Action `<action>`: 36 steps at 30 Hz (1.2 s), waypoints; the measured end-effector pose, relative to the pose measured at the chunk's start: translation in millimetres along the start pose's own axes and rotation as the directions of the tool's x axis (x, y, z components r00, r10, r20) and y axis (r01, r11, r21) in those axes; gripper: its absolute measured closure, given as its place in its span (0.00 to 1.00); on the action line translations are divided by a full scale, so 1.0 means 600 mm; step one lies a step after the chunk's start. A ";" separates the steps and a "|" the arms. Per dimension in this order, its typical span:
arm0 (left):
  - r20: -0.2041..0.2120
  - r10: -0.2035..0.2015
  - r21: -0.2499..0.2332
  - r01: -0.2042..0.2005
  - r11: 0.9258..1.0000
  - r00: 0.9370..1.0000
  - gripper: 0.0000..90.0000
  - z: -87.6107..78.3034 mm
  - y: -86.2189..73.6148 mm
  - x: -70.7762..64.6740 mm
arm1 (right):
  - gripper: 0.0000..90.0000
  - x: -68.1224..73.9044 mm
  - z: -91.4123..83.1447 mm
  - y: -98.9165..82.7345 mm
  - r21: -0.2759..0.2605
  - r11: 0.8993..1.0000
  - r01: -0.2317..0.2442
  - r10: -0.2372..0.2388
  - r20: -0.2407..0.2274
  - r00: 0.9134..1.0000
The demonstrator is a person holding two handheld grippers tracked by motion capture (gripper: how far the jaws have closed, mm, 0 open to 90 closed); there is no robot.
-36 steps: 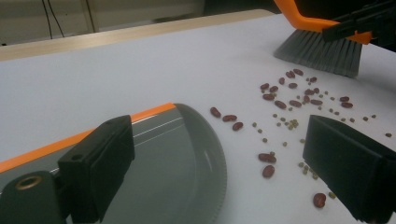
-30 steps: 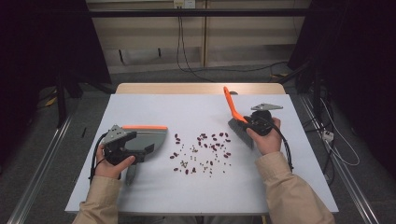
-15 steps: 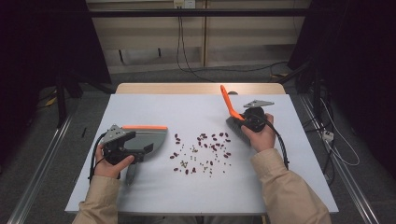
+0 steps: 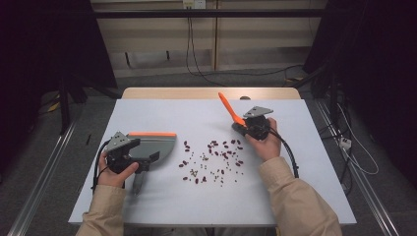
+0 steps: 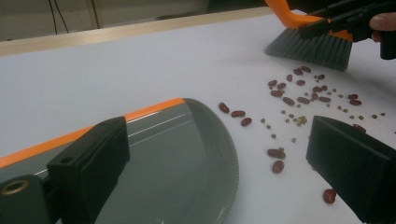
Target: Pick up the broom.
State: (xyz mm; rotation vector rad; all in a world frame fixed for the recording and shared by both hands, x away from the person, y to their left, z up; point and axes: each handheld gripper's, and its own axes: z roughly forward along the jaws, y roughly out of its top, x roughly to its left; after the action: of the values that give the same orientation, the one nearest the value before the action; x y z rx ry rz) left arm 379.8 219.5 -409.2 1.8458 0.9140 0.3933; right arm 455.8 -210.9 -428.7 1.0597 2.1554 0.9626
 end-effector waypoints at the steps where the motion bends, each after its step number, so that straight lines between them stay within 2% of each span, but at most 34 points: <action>1: -0.002 0.004 0.003 -0.004 1.000 1.000 0.06 -0.001 0.000 0.001 | 0.79 0.004 0.000 0.001 0.003 1.000 0.005 -0.005 -0.004 1.000; 3: 0.004 0.007 0.002 -0.007 1.000 1.000 0.06 -0.001 0.000 0.000 | 0.79 0.008 -0.002 0.000 0.005 1.000 0.018 -0.018 -0.005 1.000; 7: 0.014 0.024 0.014 -0.024 1.000 1.000 0.05 0.000 0.000 -0.001 | 0.79 0.014 -0.006 -0.001 0.002 1.000 0.007 -0.006 -0.024 1.000; 8: 0.017 0.025 0.013 -0.025 1.000 1.000 0.05 0.001 0.000 -0.001 | 0.79 0.017 -0.007 -0.001 0.006 1.000 0.016 -0.016 -0.022 1.000; 10: 0.020 0.026 0.010 -0.026 1.000 0.999 0.05 0.001 0.000 -0.001 | 0.79 0.025 -0.008 0.000 0.002 1.000 0.011 -0.011 -0.038 0.999; 14: 0.017 0.022 0.007 -0.023 1.000 1.000 0.05 -0.001 0.001 0.000 | 0.79 0.043 -0.010 0.000 0.005 0.999 0.052 -0.051 -0.031 0.998; 17: 0.024 0.023 0.002 -0.023 1.000 0.999 0.05 -0.001 0.001 -0.001 | 0.79 0.051 -0.014 0.000 -0.002 0.999 0.039 -0.039 -0.051 0.998; 21: 0.027 0.021 0.002 -0.021 1.000 0.999 0.05 0.001 0.001 -0.002 | 0.79 0.067 -0.018 0.000 -0.001 0.998 0.065 -0.065 -0.053 0.996; 28: 0.028 0.019 0.001 -0.019 1.000 0.999 0.05 0.001 0.001 -0.003 | 0.79 0.084 -0.025 -0.004 -0.012 0.997 0.072 -0.072 -0.063 0.995; 29: 0.028 0.019 0.006 -0.019 1.000 0.999 0.05 0.001 0.000 -0.003 | 0.79 0.086 -0.027 -0.004 -0.016 0.998 0.061 -0.062 -0.075 0.995; 33: 0.034 0.020 0.000 -0.020 1.000 0.999 0.05 0.001 0.001 -0.004 | 0.79 0.097 -0.033 -0.003 -0.011 0.997 0.075 -0.076 -0.099 0.992; 36: 0.034 0.023 0.003 -0.023 1.000 0.999 0.05 0.002 0.001 -0.004 | 0.79 0.109 -0.036 -0.005 -0.017 0.996 0.089 -0.090 -0.100 0.991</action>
State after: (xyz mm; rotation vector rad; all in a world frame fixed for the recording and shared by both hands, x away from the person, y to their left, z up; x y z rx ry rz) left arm 379.3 216.7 -409.0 1.8620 0.8713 0.3737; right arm 403.5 -166.2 -428.3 0.9186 2.2544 1.0056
